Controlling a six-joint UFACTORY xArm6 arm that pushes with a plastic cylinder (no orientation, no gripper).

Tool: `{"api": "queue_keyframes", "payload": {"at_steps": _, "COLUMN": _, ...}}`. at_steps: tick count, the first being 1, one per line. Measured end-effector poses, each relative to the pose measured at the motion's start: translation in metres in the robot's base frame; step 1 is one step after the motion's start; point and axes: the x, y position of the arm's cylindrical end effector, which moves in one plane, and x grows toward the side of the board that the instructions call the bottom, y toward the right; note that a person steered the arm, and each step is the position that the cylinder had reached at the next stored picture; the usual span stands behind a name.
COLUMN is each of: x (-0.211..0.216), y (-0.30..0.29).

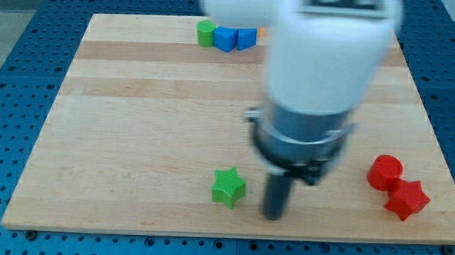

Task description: Place the green star to the center left

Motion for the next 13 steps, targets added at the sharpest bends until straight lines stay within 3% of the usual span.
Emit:
{"api": "queue_keyframes", "payload": {"at_steps": 1, "x": -0.026, "y": -0.108}}
{"api": "queue_keyframes", "payload": {"at_steps": 2, "x": -0.098, "y": -0.18}}
{"api": "queue_keyframes", "payload": {"at_steps": 3, "x": -0.11, "y": -0.198}}
{"api": "queue_keyframes", "payload": {"at_steps": 4, "x": -0.063, "y": -0.178}}
{"api": "queue_keyframes", "payload": {"at_steps": 5, "x": 0.002, "y": -0.118}}
{"api": "queue_keyframes", "payload": {"at_steps": 6, "x": 0.02, "y": -0.07}}
{"api": "queue_keyframes", "payload": {"at_steps": 7, "x": -0.004, "y": -0.047}}
{"api": "queue_keyframes", "payload": {"at_steps": 9, "x": -0.082, "y": -0.156}}
{"api": "queue_keyframes", "payload": {"at_steps": 10, "x": -0.073, "y": -0.155}}
{"api": "queue_keyframes", "payload": {"at_steps": 11, "x": -0.026, "y": -0.126}}
{"api": "queue_keyframes", "payload": {"at_steps": 12, "x": -0.02, "y": -0.066}}
{"api": "queue_keyframes", "payload": {"at_steps": 13, "x": -0.063, "y": -0.045}}
